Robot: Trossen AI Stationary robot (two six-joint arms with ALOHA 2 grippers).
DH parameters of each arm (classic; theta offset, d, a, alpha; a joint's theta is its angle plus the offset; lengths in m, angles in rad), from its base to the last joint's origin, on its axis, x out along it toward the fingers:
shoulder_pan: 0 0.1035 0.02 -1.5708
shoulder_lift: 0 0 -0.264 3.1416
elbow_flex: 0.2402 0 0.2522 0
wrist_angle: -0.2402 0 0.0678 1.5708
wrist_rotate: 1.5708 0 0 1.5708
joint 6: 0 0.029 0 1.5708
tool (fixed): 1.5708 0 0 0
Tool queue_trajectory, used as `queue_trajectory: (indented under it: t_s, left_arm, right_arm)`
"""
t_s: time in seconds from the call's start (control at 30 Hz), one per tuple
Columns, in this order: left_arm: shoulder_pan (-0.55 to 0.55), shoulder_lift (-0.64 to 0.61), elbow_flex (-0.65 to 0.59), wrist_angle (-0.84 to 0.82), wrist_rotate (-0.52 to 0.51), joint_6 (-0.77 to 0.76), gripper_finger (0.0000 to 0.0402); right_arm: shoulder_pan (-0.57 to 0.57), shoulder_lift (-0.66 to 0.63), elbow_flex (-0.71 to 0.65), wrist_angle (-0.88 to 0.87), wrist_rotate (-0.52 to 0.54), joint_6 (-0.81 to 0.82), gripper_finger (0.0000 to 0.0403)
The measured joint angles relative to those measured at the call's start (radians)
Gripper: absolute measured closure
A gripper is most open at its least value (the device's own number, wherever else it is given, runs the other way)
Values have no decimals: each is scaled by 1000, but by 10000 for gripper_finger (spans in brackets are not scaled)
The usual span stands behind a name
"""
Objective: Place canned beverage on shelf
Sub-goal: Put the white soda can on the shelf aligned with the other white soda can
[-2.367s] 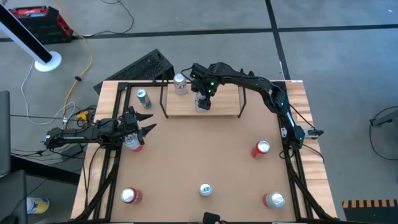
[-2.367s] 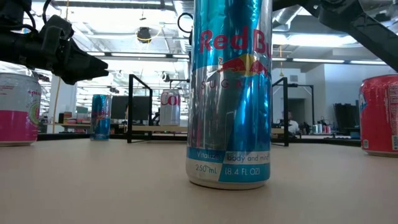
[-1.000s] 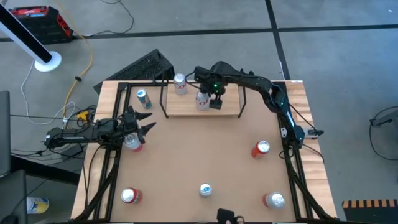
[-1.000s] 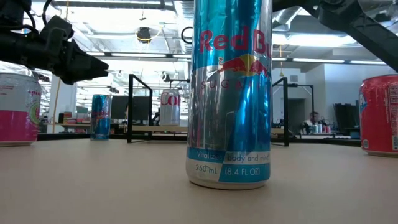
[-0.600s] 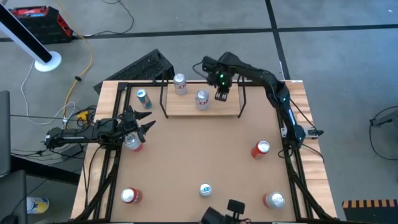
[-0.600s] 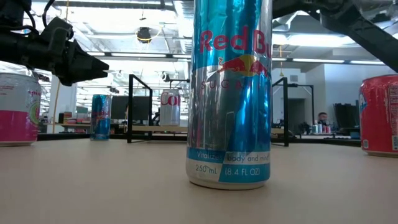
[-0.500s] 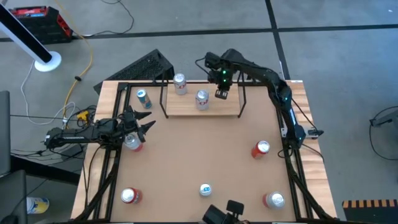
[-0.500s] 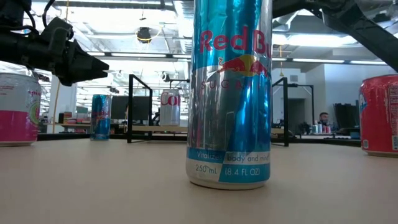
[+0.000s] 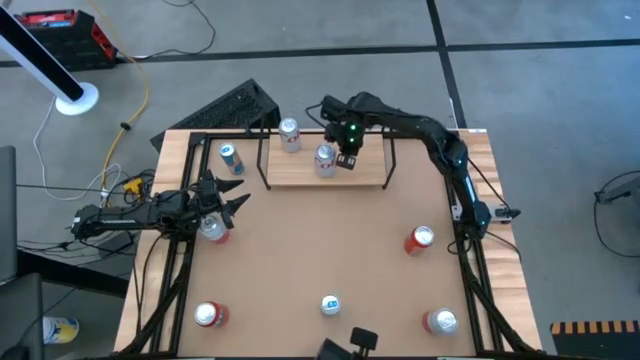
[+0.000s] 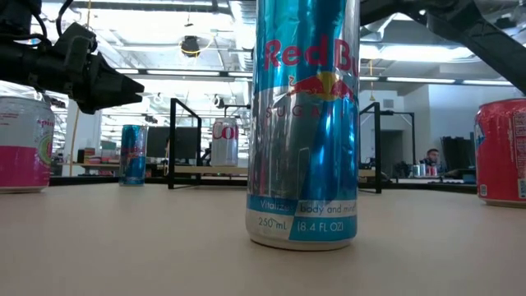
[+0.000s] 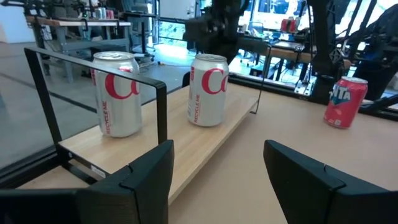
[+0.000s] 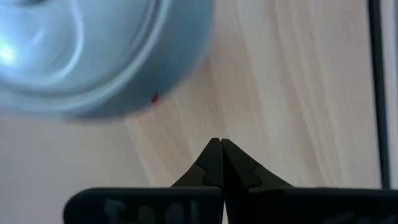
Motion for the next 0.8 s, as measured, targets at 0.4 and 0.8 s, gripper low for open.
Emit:
queue_trajectory:
  t_s: [0.4, 0.8]
  left_arm:
    - [0, 0, 0, 0, 0, 52, 168]
    - [0, 0, 0, 0, 0, 32, 168]
  right_arm:
    - [90, 0, -15, 133, 60, 42, 386]
    - [134, 0, -14, 341, 56, -72, 385]
